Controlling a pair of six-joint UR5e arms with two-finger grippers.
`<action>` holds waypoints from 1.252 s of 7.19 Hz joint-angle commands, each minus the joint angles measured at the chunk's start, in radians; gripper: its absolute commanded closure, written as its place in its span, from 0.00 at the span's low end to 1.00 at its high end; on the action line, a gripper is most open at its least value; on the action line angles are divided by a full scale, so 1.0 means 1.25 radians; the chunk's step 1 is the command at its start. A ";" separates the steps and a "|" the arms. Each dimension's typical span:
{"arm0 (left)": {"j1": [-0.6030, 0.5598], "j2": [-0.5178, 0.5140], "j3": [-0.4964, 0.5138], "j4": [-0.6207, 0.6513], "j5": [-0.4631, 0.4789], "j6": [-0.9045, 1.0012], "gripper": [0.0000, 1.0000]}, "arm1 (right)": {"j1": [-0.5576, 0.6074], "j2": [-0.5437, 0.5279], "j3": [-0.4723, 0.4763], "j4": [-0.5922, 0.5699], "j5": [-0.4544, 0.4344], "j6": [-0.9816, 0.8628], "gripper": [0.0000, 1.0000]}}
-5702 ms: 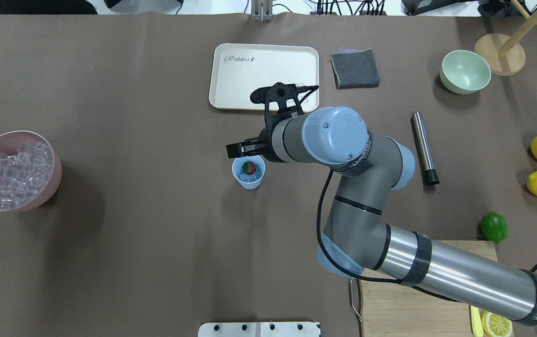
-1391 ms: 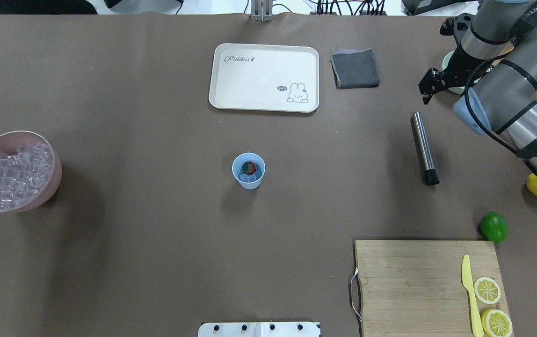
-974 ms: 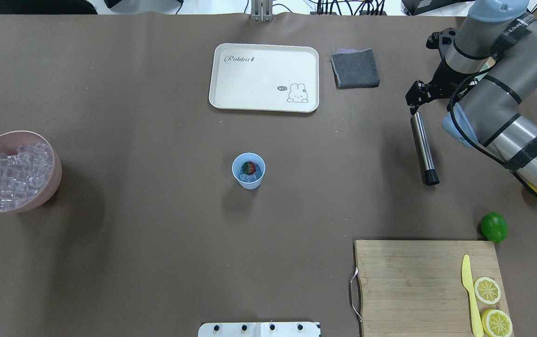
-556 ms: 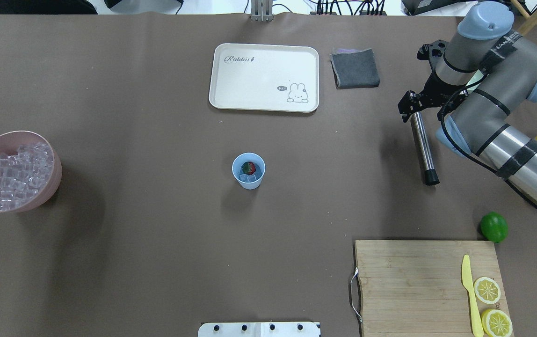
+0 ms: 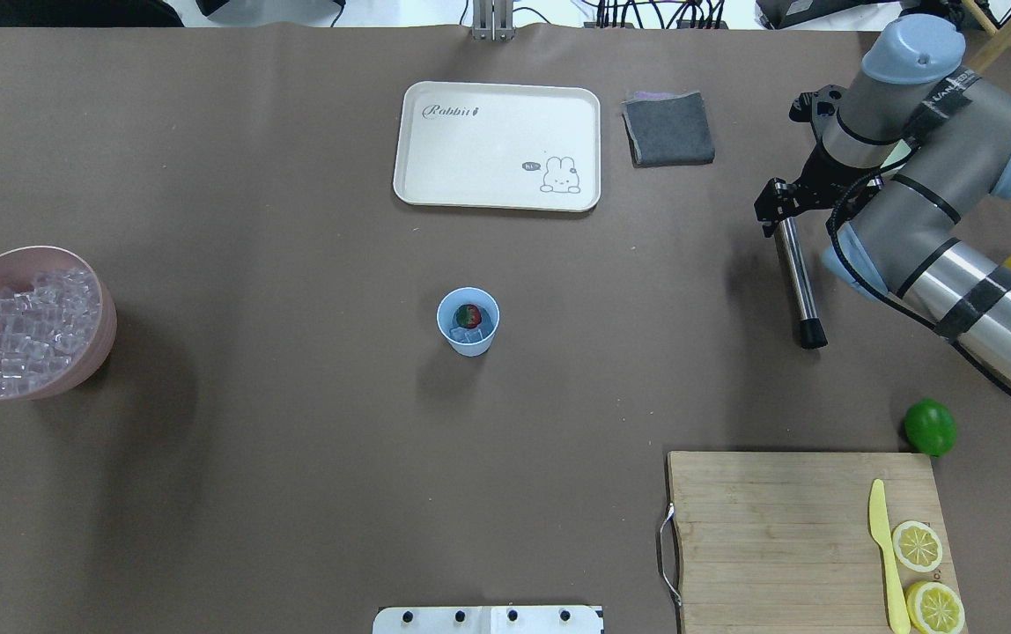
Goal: Mash ice and strawberries in cup
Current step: 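Lower the right gripper onto the top of the steel muddler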
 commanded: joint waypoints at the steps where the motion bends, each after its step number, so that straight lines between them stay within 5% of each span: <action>1: 0.000 -0.005 0.000 0.000 0.005 0.000 0.03 | 0.000 0.001 -0.005 0.000 0.003 0.002 0.22; 9: 0.000 -0.008 0.006 0.000 0.011 0.000 0.03 | -0.001 0.008 -0.019 0.001 0.001 0.052 0.15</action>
